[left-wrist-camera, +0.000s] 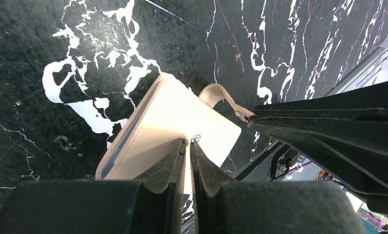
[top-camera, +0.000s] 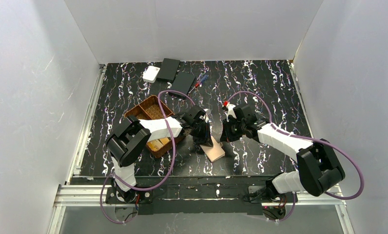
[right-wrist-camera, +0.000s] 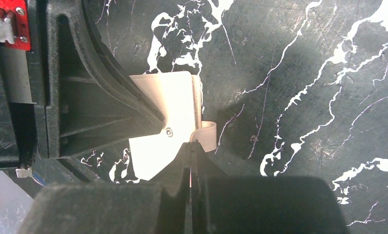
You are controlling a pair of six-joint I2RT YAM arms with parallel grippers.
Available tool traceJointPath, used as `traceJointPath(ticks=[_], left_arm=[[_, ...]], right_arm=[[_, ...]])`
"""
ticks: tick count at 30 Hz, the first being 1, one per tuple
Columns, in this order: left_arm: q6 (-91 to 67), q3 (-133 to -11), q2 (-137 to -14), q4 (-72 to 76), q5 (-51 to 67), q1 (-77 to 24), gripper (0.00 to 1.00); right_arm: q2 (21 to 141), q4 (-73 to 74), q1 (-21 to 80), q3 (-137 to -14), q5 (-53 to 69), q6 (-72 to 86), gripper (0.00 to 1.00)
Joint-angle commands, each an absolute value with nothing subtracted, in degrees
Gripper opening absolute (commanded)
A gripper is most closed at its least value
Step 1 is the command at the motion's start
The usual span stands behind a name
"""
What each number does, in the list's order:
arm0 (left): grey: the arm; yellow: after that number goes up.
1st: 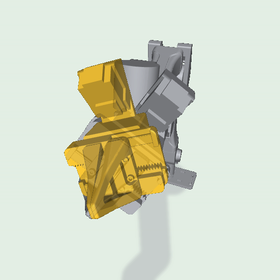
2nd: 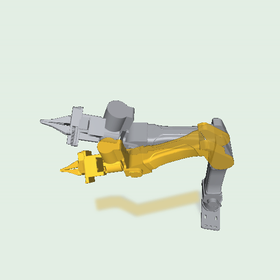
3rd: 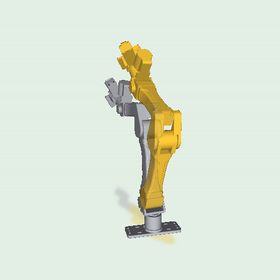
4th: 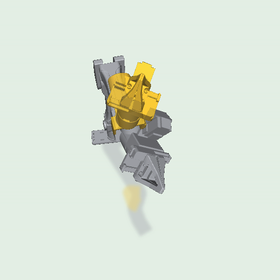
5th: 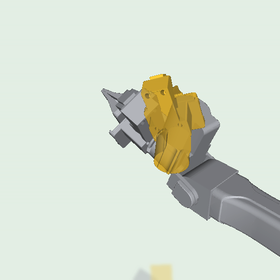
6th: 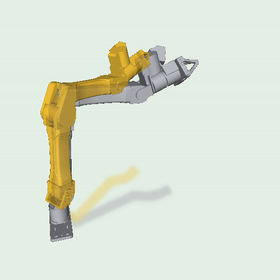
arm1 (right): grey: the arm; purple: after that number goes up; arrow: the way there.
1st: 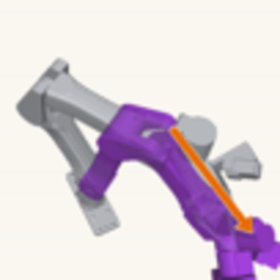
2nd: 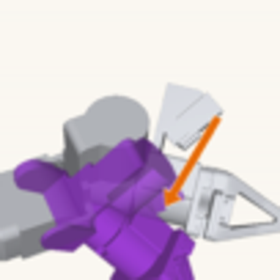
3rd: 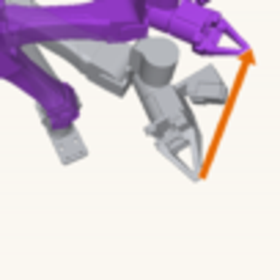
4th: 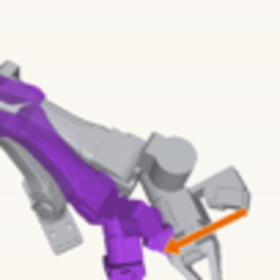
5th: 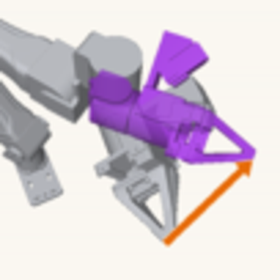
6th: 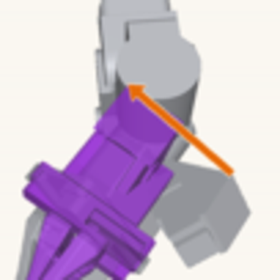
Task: Put the credit cards into the card holder
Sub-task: Close the card holder at the center of the board.
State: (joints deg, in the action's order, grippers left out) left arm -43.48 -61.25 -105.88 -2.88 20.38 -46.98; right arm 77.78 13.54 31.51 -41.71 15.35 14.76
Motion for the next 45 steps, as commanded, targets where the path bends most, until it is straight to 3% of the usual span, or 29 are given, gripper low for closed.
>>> traceJointPath(ticks=[1, 12, 29, 45], left_arm=[[-43.1, -60.7, -106.4, -2.4, 20.7, -46.6, 0.07], [-44.4, -59.1, -107.4, -0.8, 21.0, -45.9, 0.03], [-44.2, -58.6, -106.7, -1.1, 20.9, -45.8, 0.01], [-44.1, -58.8, -107.1, -1.2, 20.8, -45.9, 0.01]], right_arm=[[78.8, 12.9, 31.3, -43.5, 17.5, 14.9, 0.01], [82.3, 5.1, 31.3, -39.3, 31.1, 18.0, 0.01], [79.1, 11.6, 31.3, -41.5, 20.3, 16.6, 0.01], [82.9, 6.0, 31.3, -40.4, 25.1, 18.5, 0.01]])
